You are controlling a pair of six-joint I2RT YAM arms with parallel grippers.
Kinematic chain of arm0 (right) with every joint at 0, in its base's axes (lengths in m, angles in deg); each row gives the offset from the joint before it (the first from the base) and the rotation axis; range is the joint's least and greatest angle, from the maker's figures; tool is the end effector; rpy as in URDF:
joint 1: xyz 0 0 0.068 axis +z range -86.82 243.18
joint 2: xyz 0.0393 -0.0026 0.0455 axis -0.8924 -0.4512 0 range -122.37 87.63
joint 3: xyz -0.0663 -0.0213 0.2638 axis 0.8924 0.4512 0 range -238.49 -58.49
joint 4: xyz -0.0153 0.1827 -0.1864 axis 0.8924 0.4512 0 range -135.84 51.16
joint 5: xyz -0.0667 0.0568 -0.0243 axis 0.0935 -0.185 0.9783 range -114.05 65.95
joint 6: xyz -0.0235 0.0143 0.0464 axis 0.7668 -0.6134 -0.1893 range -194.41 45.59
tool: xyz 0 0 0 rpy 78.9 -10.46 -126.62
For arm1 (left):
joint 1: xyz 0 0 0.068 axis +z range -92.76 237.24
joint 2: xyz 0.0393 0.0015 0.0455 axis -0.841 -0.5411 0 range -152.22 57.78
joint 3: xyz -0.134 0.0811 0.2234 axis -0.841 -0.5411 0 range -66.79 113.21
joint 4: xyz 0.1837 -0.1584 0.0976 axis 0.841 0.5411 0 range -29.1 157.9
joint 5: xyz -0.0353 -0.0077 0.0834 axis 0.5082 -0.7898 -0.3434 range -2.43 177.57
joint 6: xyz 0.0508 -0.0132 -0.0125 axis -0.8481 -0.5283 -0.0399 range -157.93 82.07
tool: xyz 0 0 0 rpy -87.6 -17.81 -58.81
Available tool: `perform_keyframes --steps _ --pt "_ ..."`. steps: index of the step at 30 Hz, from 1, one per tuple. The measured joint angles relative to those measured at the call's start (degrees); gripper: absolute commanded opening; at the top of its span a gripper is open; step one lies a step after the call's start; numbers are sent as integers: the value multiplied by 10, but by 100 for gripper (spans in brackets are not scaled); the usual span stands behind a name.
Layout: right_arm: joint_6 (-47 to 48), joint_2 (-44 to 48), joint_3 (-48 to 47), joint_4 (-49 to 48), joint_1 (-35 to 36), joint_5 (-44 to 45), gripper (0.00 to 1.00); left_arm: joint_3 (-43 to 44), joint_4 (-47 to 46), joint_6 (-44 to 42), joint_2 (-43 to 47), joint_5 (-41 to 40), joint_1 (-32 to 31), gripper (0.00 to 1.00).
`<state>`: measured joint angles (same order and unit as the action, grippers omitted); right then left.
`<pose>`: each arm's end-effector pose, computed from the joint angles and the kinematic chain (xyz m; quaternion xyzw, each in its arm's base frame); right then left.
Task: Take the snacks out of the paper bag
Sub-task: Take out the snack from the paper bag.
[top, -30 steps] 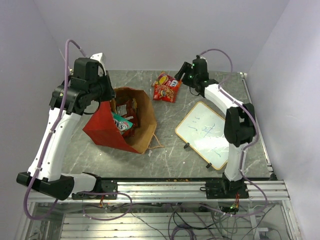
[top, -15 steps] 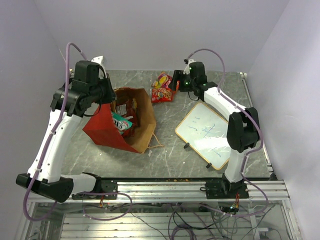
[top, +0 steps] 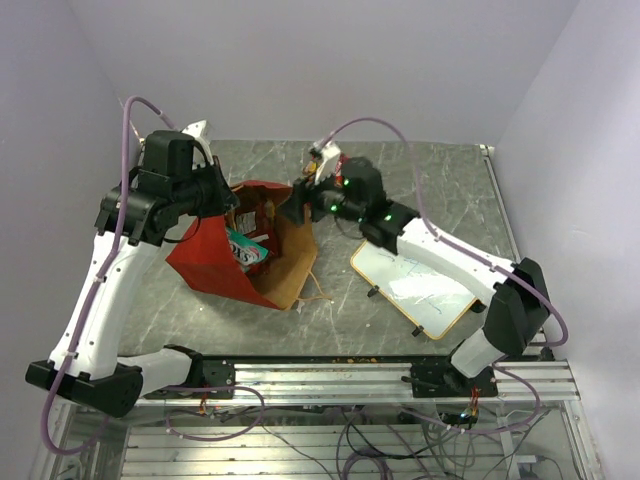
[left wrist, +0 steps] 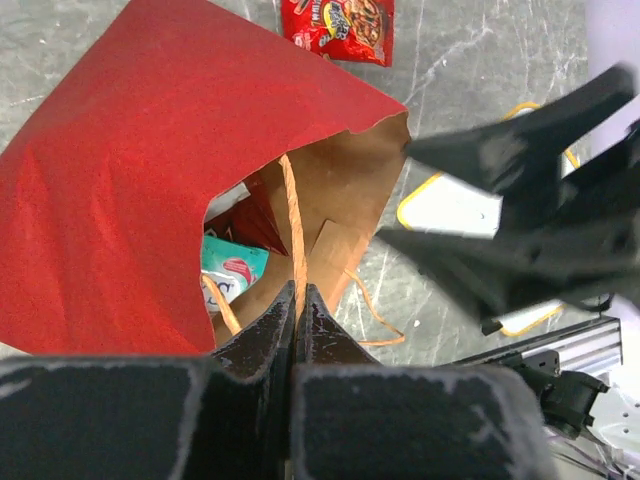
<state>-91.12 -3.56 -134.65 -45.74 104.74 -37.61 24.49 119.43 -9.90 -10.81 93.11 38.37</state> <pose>0.2807 0.2600 0.3435 -0.2398 0.7546 0.3758 0.4816 0.2026 -0.0729 0.4451 -0.0490 0.8882 -0.2204 0.4001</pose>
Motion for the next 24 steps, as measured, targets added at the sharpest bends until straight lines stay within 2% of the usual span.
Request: perform_keyframes --steps 3,7,18,24 --pt "-44 3 19 -37 60 16 68 2 5 10 -3 11 0 7" --pt "-96 -9 31 -62 94 38 68 2 10 20 -7 28 0 7" --pt "-172 -62 64 -95 123 83 66 5 26 31 -10 54 0 7" --pt "-195 -97 64 -114 133 80 70 -5 24 54 -6 57 0 7"
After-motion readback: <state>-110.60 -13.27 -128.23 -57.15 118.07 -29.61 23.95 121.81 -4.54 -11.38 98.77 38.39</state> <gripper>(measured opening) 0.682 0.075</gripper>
